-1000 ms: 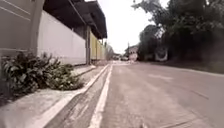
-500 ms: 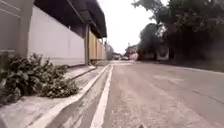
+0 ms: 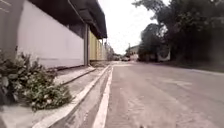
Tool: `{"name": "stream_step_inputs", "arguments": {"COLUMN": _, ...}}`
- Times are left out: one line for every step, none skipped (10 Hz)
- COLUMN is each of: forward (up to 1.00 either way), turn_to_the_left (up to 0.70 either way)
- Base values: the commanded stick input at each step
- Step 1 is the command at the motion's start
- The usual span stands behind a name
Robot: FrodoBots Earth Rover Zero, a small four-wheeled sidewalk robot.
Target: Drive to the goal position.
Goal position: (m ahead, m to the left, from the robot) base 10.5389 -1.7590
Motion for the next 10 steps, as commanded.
{"name": "stream_step_inputs", "arguments": {"forward": 0.7, "turn_to_the_left": 0.0}}
{"name": "stream_step_inputs", "arguments": {"forward": 0.7, "turn_to_the_left": 0.0}}
{"name": "stream_step_inputs", "arguments": {"forward": 0.7, "turn_to_the_left": 0.0}}
{"name": "stream_step_inputs", "arguments": {"forward": 0.7, "turn_to_the_left": 0.0}}
{"name": "stream_step_inputs", "arguments": {"forward": 0.7, "turn_to_the_left": 0.0}}
{"name": "stream_step_inputs", "arguments": {"forward": 0.7, "turn_to_the_left": 0.0}}
{"name": "stream_step_inputs", "arguments": {"forward": 0.7, "turn_to_the_left": 0.0}}
{"name": "stream_step_inputs", "arguments": {"forward": 0.7, "turn_to_the_left": 0.0}}
{"name": "stream_step_inputs", "arguments": {"forward": 0.7, "turn_to_the_left": 0.0}}
{"name": "stream_step_inputs", "arguments": {"forward": 0.7, "turn_to_the_left": 0.0}}
